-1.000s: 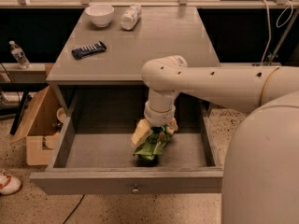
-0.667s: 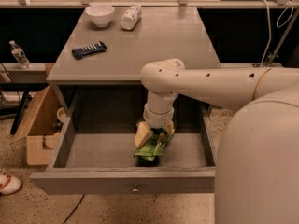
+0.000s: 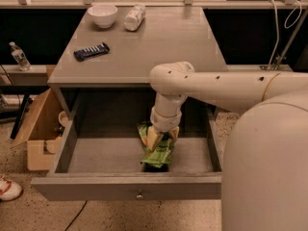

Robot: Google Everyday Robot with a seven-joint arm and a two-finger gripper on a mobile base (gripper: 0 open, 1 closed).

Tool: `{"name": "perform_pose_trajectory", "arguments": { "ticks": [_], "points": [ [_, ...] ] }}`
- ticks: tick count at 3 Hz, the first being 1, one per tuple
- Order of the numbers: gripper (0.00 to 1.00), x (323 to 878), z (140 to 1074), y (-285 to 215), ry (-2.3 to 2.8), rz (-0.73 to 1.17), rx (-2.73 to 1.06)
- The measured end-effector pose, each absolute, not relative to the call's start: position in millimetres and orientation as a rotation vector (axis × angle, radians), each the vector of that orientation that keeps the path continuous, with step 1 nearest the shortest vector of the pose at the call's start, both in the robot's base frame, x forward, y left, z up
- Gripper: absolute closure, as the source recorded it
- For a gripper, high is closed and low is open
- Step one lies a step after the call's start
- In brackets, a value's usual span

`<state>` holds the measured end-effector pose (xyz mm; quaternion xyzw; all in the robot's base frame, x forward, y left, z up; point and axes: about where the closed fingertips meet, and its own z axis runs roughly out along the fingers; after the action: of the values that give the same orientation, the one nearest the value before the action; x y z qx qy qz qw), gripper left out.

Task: Pick green rice chip bag from top drawer and place on counter

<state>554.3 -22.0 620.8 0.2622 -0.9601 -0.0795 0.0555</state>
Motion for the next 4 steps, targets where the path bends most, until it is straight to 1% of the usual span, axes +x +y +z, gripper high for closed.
{"name": "perform_pose_trajectory", "arguments": {
  "ticks": [1, 2, 3, 4],
  "points": [
    [0.97, 556.9, 626.8, -15.5, -2.927, -0.312, 0.808],
    [1.00, 554.9, 642.0, -34.5, -2.967, -0.530, 0.844],
    [1.00, 549.4, 657.5, -69.0, -2.997, -0.727, 0.908],
    [1.00, 549.9, 668.0, -93.4, -2.990, -0.917, 1.030]
  ]
}}
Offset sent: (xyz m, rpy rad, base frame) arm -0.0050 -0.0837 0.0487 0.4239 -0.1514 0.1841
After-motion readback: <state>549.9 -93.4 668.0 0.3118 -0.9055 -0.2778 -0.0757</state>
